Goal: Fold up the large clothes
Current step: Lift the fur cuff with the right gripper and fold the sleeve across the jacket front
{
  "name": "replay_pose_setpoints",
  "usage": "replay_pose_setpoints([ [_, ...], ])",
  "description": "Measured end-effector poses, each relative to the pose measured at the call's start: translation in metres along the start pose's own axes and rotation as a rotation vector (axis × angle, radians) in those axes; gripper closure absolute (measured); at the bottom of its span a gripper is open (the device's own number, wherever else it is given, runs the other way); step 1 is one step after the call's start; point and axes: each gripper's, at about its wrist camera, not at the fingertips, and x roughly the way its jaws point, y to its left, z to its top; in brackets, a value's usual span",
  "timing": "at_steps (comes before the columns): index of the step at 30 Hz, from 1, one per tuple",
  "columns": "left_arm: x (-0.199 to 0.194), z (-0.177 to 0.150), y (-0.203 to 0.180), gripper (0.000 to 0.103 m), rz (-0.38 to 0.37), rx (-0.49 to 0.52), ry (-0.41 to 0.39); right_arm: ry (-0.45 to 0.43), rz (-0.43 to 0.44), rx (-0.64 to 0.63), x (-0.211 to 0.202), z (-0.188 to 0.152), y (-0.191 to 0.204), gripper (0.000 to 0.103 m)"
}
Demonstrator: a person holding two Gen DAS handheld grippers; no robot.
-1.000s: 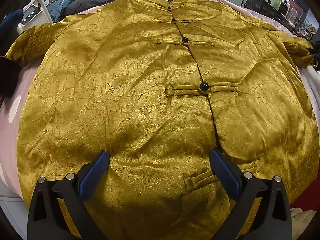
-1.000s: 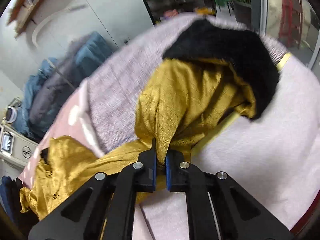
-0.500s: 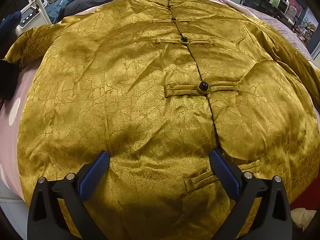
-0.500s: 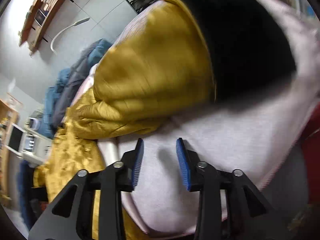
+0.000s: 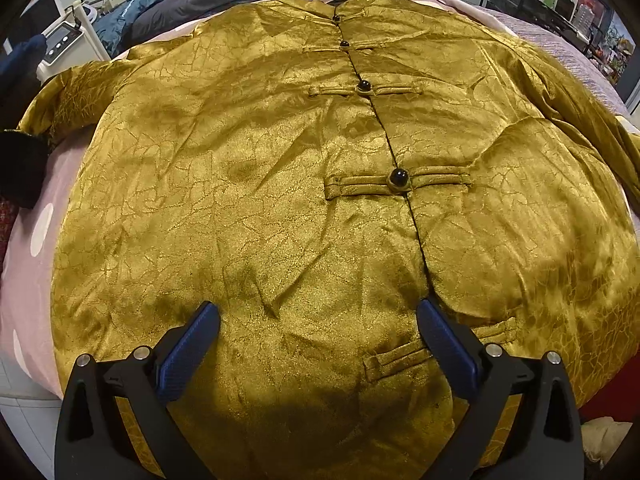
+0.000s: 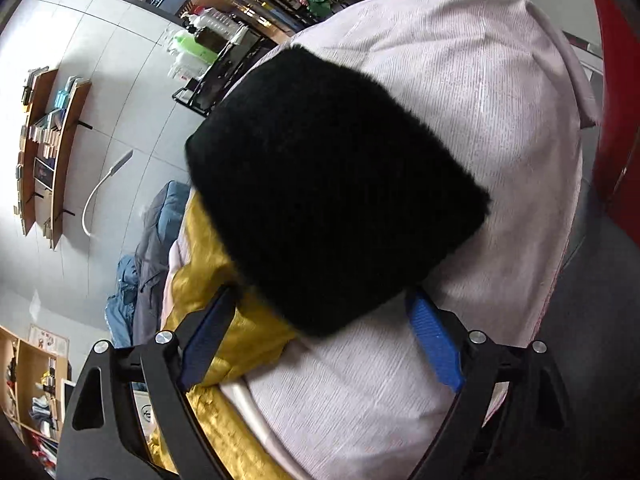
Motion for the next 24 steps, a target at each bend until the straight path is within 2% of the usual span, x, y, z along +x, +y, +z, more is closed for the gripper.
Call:
replay_pose_setpoints([
  [3,-0.006,0.002,-0.006,0.006,0.014,0.020,-0.006,-0.045,-0.040,-0.055,0.002,0.006,0.007,0.041],
  [5,-0.011,0.003,-0.011,0.006,0.025,0.044,-0.017,-0.053,-0.076,-0.094,-0.003,0.014,0.011,0.066],
  [6,-0.014,0.004,-0.012,0.006,0.018,0.047,-0.024,-0.060,-0.089,-0.117,-0.007,0.018,0.014,0.072],
  [8,-0.019,0.005,-0.013,0.006,-0.044,0.030,-0.036,-0.078,-0.071,-0.149,-0.034,0.047,0.001,0.082],
  [11,-0.023,0.007,-0.010,0.006,-0.074,-0.016,-0.047,-0.132,-0.020,-0.214,-0.053,0.072,0.030,0.088],
  [15,-0.019,0.007,-0.004,0.006,-0.067,-0.036,-0.040,-0.234,0.069,-0.307,-0.085,0.105,0.078,0.090],
  [17,-0.017,0.006,0.001,0.006,-0.077,-0.047,-0.038,-0.285,0.090,-0.397,-0.094,0.109,0.105,0.090],
  [19,-0.017,0.002,0.004,0.006,-0.077,-0.057,-0.036,-0.303,0.073,-0.474,-0.087,0.113,0.127,0.090],
  [21,-0.016,-0.001,0.010,0.006,-0.079,-0.064,-0.032,-0.263,0.032,-0.473,-0.069,0.113,0.131,0.090],
  [24,-0.015,-0.005,0.013,0.006,-0.085,-0.073,-0.024,-0.158,-0.056,-0.420,-0.036,0.104,0.114,0.090],
])
